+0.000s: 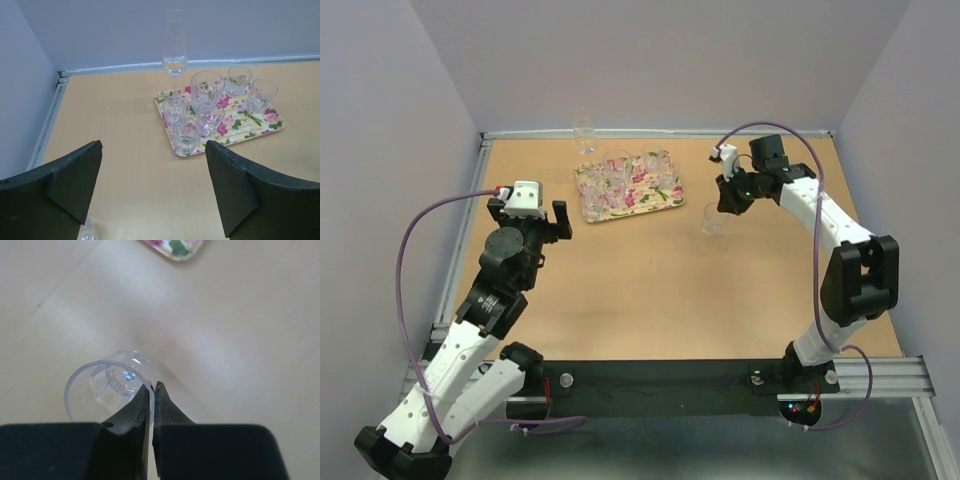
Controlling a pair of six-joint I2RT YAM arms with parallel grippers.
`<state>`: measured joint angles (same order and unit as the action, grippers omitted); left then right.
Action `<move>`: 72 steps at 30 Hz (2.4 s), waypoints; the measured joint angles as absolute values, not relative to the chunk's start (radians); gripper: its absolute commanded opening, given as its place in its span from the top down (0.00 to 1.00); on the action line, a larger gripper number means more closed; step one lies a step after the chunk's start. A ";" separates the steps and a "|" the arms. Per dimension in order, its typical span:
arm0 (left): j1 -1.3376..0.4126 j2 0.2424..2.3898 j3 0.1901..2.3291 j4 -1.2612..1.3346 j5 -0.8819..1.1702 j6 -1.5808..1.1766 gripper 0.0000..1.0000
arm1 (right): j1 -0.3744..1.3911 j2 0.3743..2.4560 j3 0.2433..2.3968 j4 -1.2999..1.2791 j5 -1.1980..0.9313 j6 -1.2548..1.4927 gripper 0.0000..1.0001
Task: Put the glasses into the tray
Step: Grab a glass with a robot arm, then place the glass into the tray
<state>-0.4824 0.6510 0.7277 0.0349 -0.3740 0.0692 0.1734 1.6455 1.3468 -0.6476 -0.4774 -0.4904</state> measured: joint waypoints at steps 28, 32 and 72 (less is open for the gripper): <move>-0.482 0.646 0.698 0.065 -0.434 0.074 0.04 | 0.434 2.197 2.088 -0.669 -0.413 -0.327 1.00; -0.477 0.649 0.694 0.065 -0.435 0.075 0.04 | 0.445 2.254 2.157 -0.660 -0.386 -0.286 1.00; -0.474 0.651 0.694 0.071 -0.436 0.078 0.04 | 0.506 2.469 2.290 -0.480 -0.138 -0.115 0.74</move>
<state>-0.4736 0.6514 0.6941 0.0708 -0.4362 0.0776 0.5060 2.4691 2.2902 -0.4797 -0.1375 -0.1150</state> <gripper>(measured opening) 0.957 0.217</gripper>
